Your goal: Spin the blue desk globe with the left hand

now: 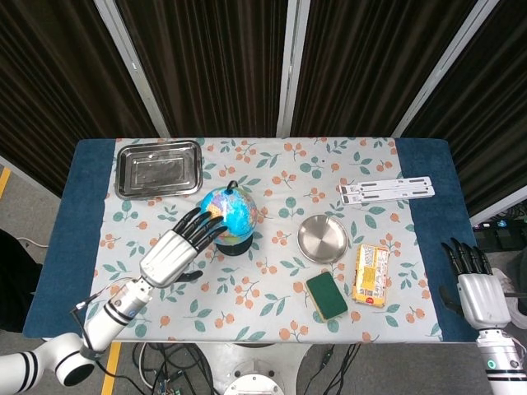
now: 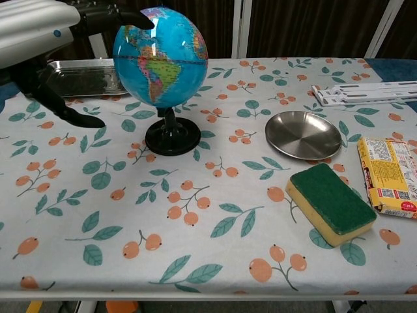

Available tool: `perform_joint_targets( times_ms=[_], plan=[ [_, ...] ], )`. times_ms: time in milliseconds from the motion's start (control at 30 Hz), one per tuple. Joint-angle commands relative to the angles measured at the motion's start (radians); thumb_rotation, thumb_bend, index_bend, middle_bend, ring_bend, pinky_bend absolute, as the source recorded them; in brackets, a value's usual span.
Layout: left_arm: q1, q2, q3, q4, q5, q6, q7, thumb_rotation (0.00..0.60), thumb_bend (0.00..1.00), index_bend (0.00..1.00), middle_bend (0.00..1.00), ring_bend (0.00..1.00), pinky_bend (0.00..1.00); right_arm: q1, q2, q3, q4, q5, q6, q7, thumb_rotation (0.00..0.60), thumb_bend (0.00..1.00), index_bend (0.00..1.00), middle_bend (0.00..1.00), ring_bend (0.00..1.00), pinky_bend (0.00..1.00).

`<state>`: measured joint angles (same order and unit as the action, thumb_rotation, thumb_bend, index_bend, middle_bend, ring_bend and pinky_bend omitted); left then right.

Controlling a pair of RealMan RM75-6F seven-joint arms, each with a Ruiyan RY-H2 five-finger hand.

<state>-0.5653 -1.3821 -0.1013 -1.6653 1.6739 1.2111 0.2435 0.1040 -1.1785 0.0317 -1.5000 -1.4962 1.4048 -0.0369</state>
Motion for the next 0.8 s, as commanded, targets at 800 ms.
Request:
perform_joint_targets(
  times_ms=[800],
  plan=[
    [-0.017, -0.009, 0.012, 0.007, 0.078, 0.067, -0.014, 0.600, 0.01, 0.09, 0.05, 0.00, 0.03, 0.002, -0.004, 0.001, 0.002, 0.005, -0.007, 0.001, 0.600, 0.29, 0.00, 0.00, 0.00, 0.00]
  ],
)
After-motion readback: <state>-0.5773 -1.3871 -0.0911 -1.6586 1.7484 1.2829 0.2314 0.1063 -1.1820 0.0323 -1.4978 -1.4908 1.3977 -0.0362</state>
